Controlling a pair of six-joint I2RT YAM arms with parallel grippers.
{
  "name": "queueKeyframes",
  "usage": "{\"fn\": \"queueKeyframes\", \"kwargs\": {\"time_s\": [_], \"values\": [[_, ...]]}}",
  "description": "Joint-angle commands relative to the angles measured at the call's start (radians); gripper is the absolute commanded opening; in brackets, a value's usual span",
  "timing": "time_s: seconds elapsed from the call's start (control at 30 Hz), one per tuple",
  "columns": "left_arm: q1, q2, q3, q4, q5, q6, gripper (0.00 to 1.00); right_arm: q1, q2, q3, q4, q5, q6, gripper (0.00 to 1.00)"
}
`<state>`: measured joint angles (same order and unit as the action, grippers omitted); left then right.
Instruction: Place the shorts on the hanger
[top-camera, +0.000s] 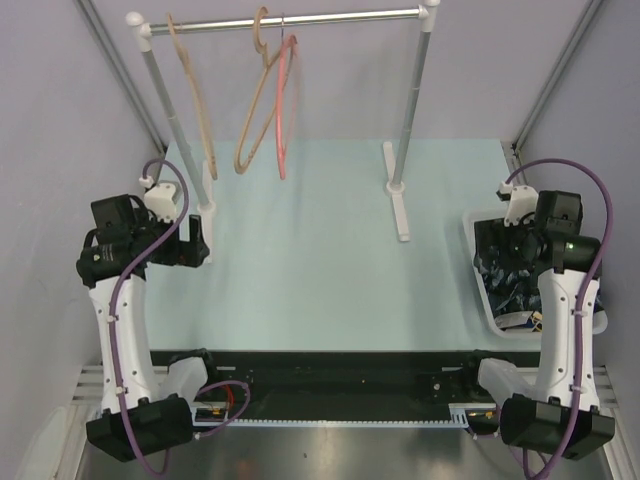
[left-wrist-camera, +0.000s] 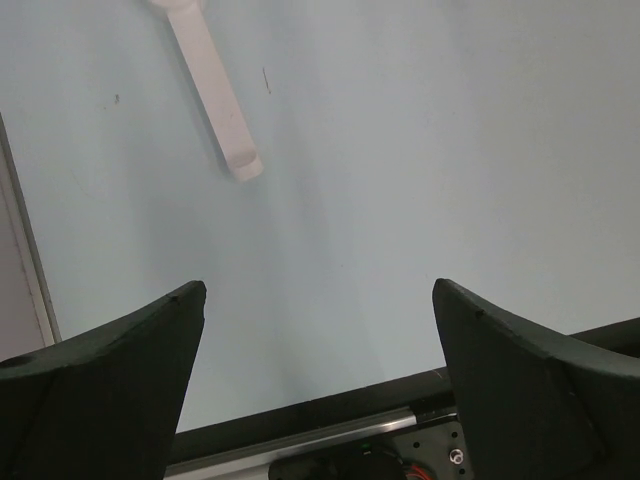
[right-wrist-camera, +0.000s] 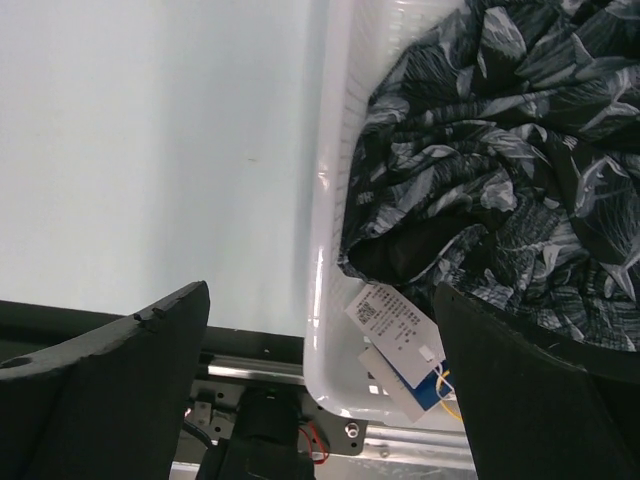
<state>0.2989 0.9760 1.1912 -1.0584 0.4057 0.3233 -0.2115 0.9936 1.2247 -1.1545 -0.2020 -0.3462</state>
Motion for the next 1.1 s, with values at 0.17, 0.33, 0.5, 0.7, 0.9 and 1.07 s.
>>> {"fn": "queueKeyframes", "kwargs": {"time_s": [0.17,0.33,0.5,0.7,0.9,1.07], "values": [[-0.001,-0.048,0.096,0.009,0.090,0.010,1.00,-0.270,0.115,0.055,-0.011,-0.069,-0.181,1.00],[0.000,-0.094,0.102,0.050,0.142,-0.016,1.00,-0.432,0.232,0.061,-0.024,-0.111,-0.276,1.00],[-0.001,-0.092,0.105,0.032,0.287,0.000,1.00,-0.448,0.376,0.061,-0.008,-0.091,-0.271,1.00],[-0.004,-0.066,0.099,0.031,0.328,0.008,1.00,-0.424,0.529,0.029,0.044,-0.065,-0.220,1.00],[-0.004,-0.066,0.084,0.028,0.338,0.034,1.00,-0.371,0.608,-0.099,0.248,0.076,-0.191,1.00],[-0.007,-0.083,0.058,0.049,0.349,0.028,1.00,-0.327,0.706,-0.134,0.305,0.089,-0.162,0.96]]}}
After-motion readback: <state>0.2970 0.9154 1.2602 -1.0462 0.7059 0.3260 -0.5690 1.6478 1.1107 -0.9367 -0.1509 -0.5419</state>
